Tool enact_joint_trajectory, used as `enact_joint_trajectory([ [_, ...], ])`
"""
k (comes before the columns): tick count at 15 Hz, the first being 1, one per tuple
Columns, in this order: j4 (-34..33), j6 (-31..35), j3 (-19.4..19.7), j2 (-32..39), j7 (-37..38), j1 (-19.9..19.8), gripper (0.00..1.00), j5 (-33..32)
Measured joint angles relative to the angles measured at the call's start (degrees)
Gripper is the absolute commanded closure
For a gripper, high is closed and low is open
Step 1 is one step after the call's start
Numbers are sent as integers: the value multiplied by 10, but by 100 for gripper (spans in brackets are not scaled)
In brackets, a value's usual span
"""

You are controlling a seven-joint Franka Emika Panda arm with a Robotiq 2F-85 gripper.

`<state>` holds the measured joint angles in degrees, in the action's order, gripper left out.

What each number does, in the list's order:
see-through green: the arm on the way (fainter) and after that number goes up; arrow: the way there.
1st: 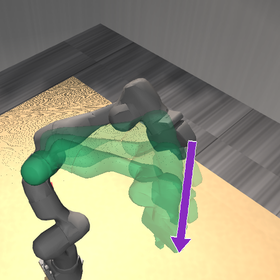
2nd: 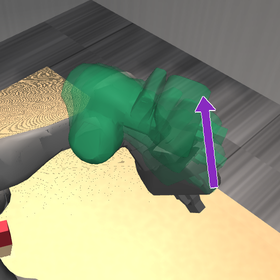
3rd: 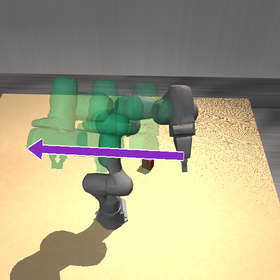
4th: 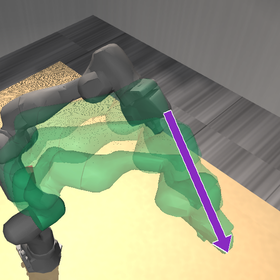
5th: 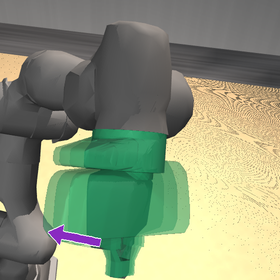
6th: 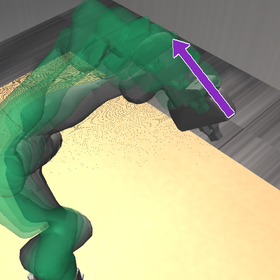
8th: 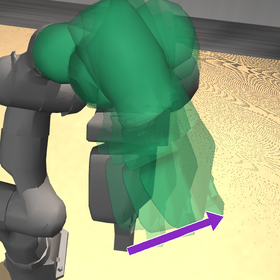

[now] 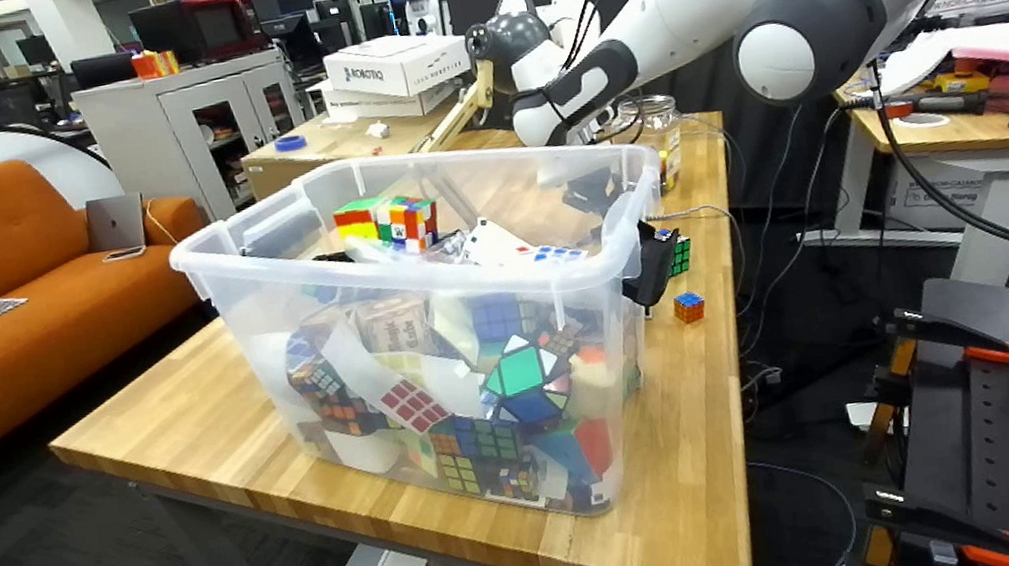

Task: Take out a Rubik's cube from the container on the left and put it on the table, turn off the lamp

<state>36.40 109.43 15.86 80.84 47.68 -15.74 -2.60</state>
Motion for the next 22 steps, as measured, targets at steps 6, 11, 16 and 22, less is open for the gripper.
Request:
enact_joint_trajectory([
  [6,-21,-7,0,6,0,0,100,0],
  [11,-34,-13,0,6,0,0,100,0],
  [16,-38,-19,0,12,0,-1,100,0],
  [22,-85,-39,-2,30,0,-9,100,-3],
])
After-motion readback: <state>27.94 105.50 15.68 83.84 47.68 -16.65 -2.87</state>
